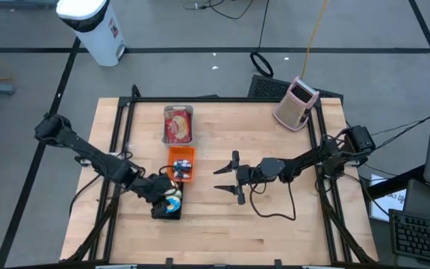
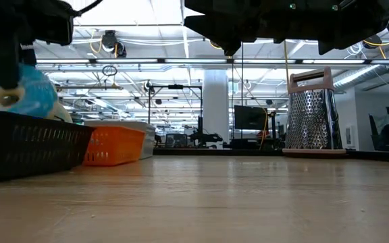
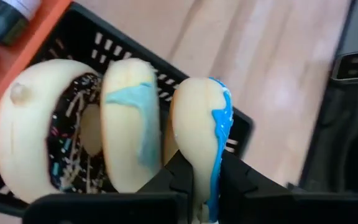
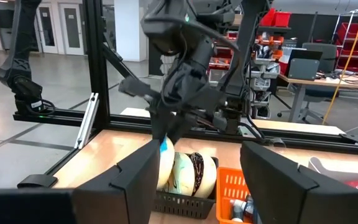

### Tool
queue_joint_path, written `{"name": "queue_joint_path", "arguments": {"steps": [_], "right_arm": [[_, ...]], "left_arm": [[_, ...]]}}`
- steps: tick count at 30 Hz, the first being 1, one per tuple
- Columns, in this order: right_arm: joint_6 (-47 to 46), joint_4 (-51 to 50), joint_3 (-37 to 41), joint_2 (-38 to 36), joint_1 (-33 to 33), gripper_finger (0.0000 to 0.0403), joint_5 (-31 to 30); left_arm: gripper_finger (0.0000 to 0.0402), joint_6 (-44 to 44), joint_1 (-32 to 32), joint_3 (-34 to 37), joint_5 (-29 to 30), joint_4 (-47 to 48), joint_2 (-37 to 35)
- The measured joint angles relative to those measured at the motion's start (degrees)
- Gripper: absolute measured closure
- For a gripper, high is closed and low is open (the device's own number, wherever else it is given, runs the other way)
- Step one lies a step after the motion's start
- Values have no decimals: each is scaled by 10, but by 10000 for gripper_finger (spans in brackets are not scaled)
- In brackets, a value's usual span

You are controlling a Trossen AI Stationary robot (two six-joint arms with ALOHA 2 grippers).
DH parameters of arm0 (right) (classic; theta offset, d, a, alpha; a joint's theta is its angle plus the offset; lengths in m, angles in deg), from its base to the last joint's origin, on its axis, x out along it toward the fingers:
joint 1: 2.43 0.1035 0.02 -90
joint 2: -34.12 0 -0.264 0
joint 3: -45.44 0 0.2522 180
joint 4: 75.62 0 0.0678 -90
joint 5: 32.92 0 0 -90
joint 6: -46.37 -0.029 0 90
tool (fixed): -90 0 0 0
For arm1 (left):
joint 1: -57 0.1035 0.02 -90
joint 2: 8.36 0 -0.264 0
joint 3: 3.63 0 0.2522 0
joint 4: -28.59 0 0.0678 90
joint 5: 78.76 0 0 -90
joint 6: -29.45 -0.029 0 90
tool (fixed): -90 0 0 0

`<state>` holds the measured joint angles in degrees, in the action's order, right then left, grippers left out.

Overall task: Pick & Place Food Item
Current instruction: Put the blue donut into the black bin

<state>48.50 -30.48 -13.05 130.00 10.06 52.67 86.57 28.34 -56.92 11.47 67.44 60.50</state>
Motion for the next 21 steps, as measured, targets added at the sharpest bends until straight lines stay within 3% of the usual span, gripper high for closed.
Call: {"name": "queue_joint_path", "arguments": {"steps": [10, 16, 21], "right_arm": [[0, -9, 0, 0, 0, 193, 0], [0, -14, 0, 0, 0, 193, 0], [0, -14, 0, 0, 0, 193, 0]], "left_arm": [[353, 0, 0, 0, -45, -26, 48], [257, 2, 5, 0, -46, -27, 51], [167, -15, 26, 0, -82, -28, 31]]}}
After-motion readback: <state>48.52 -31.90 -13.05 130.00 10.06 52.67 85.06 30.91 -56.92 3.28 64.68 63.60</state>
